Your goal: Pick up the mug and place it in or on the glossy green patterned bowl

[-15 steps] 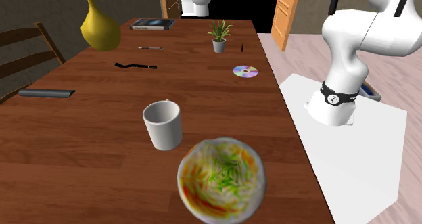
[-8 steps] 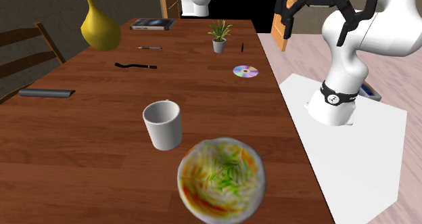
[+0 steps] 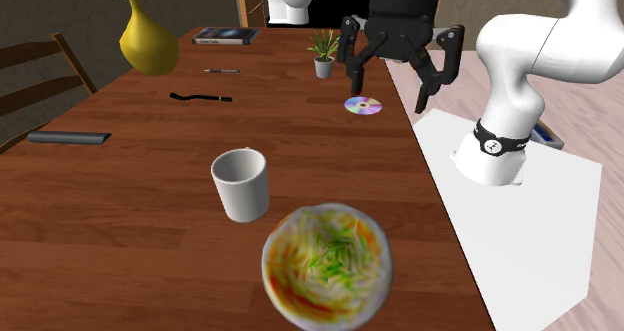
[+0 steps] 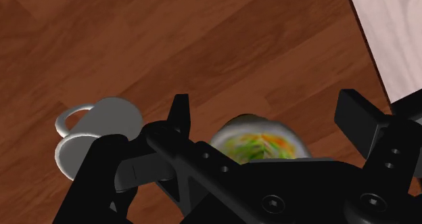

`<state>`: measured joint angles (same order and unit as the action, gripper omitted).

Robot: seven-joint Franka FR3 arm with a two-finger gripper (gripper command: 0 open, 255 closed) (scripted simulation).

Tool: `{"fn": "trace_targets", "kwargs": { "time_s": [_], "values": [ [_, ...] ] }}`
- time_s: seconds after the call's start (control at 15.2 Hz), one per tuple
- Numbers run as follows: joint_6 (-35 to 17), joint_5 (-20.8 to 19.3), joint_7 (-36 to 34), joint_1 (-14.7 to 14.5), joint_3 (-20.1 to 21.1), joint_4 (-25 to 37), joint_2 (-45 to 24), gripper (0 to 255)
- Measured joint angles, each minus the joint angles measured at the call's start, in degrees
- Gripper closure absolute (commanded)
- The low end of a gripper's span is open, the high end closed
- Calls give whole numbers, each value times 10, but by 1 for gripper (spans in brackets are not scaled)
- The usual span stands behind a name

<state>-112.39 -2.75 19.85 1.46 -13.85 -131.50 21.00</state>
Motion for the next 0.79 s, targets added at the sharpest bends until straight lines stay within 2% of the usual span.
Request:
{"fn": "trace_targets", "kwargs": {
  "time_s": [0.46,0.79],
  "values": [
    [-86,12,79,4,-38,69,-144,0],
    [-122,37,131,12,-50,143,-249,0]
  ]
}}
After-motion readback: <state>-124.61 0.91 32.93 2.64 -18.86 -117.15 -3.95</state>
